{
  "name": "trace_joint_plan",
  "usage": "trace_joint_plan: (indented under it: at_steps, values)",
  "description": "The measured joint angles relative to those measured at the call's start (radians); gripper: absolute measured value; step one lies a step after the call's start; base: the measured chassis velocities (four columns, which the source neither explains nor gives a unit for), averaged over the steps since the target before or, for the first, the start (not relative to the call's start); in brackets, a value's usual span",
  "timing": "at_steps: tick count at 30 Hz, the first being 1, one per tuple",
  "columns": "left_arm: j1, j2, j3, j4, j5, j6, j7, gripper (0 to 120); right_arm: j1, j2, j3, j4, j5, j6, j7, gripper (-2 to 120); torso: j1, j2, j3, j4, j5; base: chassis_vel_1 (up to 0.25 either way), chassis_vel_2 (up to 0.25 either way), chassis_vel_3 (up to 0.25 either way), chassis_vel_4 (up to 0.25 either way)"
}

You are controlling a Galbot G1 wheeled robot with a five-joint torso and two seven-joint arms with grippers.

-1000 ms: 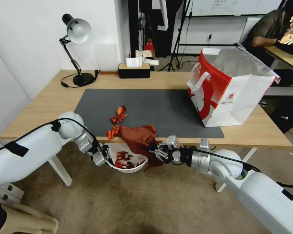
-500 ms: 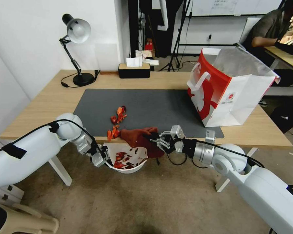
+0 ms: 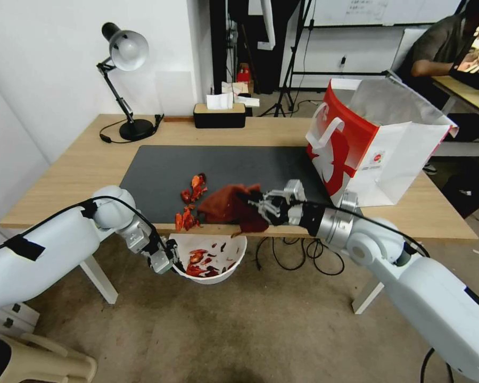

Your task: Sweep shrimp from table into container with towel, then put container into takeout bag.

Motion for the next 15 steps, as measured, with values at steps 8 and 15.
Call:
trace_joint_plan:
  at_steps: [8, 15]
  values:
    - [0.016, 0.002, -0.013, 0.005, 0.002, -0.004, 0.002, 0, 0.067, 0.046, -0.001, -0.039, 0.106, -0.009, 0.073, 2, 0.0, 0.0, 0.0, 0.0, -0.0001, 0.0, 0.0, 0.0, 0.0]
    - [0.021, 0.006, -0.02, 0.005, 0.003, -0.004, 0.004, 0, 0.157, 0.119, -0.026, -0.115, 0.181, -0.011, 0.155, 2, 0.0, 0.0, 0.0, -0.0001, 0.0, 0.0, 0.0, 0.0, 0.0]
